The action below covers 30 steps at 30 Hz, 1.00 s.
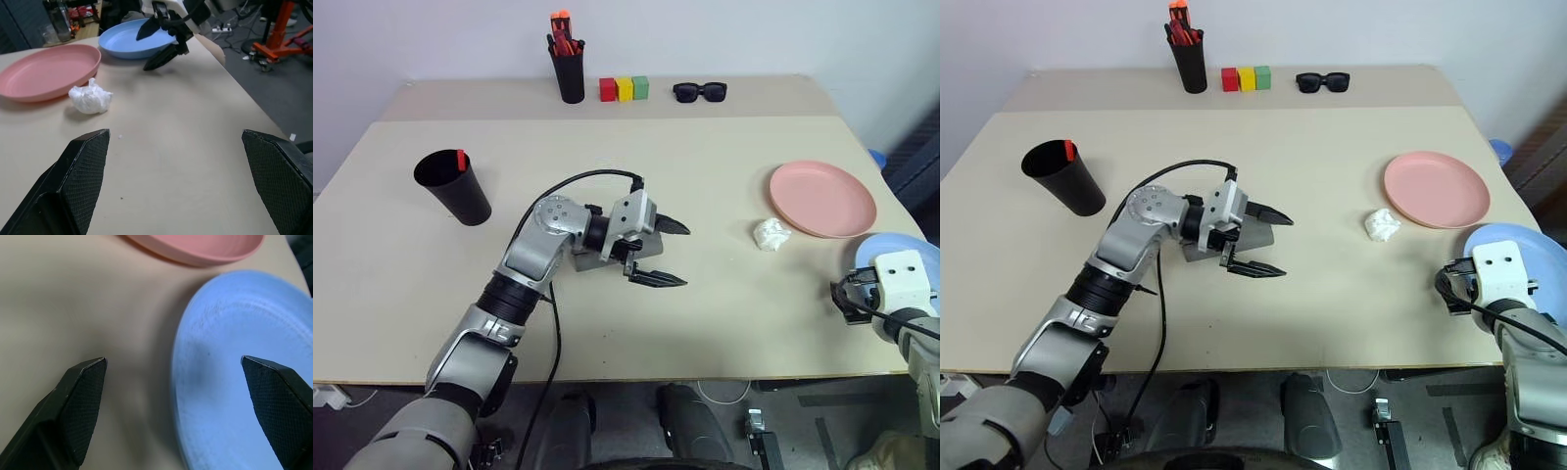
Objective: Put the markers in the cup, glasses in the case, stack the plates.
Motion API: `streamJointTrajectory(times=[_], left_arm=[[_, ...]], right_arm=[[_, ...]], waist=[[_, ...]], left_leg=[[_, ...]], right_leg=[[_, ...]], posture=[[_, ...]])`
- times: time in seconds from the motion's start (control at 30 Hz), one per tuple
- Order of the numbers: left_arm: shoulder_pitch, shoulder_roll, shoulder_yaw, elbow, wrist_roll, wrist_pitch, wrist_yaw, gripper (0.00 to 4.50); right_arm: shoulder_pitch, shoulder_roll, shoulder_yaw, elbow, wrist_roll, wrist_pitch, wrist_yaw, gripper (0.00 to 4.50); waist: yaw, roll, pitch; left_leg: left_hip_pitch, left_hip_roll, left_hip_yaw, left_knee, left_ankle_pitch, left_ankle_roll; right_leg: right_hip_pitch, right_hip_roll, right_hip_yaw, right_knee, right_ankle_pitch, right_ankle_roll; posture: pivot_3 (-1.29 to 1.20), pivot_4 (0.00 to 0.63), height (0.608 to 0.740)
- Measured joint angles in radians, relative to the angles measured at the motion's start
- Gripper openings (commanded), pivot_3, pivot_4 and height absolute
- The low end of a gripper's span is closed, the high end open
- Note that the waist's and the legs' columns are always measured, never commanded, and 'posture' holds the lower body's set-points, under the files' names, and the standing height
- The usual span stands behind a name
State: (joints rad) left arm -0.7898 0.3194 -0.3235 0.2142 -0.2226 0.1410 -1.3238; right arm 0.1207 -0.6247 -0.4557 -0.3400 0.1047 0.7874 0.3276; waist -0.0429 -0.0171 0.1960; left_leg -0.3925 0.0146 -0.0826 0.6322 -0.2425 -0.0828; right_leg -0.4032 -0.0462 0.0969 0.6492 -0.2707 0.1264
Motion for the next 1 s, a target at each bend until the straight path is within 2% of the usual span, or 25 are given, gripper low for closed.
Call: streamJointTrajectory(times=[0.13,0.33,0.37,0.6,0.73,1.0], left_arm=[[0.000,0.001,-0.003,0.002,0.007,-0.015,0.001,4.50],[0.000,0.014,-0.004,0.002,0.009,-0.014,-0.003,4.50],[0.000,0.017,-0.004,0.002,0.009,-0.014,-0.002,4.50],[0.000,0.018,-0.004,0.001,0.009,-0.011,0.002,4.50],[0.000,0.018,-0.004,0.001,0.010,-0.011,0.021,4.50],[0.002,0.018,-0.004,0.001,0.015,-0.011,0.050,4.50]], right_arm=[[-0.016,0.013,0.000,0.026,0.005,-0.010,0.000,3.27],[-0.049,0.020,0.004,0.099,0.015,-0.033,-0.014,0.22],[-0.050,0.020,0.005,0.103,0.013,-0.041,-0.020,0.04],[-0.059,0.018,0.021,0.130,-0.006,-0.079,-0.040,0.04],[-0.082,0.014,0.058,0.195,-0.085,-0.172,-0.109,0.04],[-0.220,-0.045,0.090,0.283,-0.173,-0.328,-0.176,0.04]], waist=[[0.000,0.000,0.000],[0.001,0.000,0.000],[0.001,0.000,0.000],[0.000,-0.001,0.000],[0.000,-0.001,0.000],[-0.003,0.000,0.000]], left_leg=[[0.000,0.000,0.000,0.000,0.000,0.000],[0.000,0.000,0.000,0.000,0.000,0.000],[0.000,0.000,0.000,0.000,0.000,0.000],[0.000,0.000,0.000,0.000,0.000,0.000],[0.000,0.000,0.000,0.000,0.000,0.000],[0.001,0.000,0.000,-0.001,0.000,0.000]], right_leg=[[0.000,0.000,0.000,0.000,0.000,0.000],[0.000,0.000,0.000,0.000,0.000,0.000],[0.000,0.000,0.000,0.000,0.000,0.000],[0.001,0.000,0.000,0.000,0.000,0.000],[0.001,0.000,0.000,0.000,0.000,0.000],[0.000,0.000,0.000,0.000,0.000,0.000]], posture=[[0.00,0.150,0.740],[0.00,0.150,0.740],[0.00,0.150,0.740],[0.00,0.150,0.740],[0.00,0.150,0.740],[0.00,0.150,0.740]])
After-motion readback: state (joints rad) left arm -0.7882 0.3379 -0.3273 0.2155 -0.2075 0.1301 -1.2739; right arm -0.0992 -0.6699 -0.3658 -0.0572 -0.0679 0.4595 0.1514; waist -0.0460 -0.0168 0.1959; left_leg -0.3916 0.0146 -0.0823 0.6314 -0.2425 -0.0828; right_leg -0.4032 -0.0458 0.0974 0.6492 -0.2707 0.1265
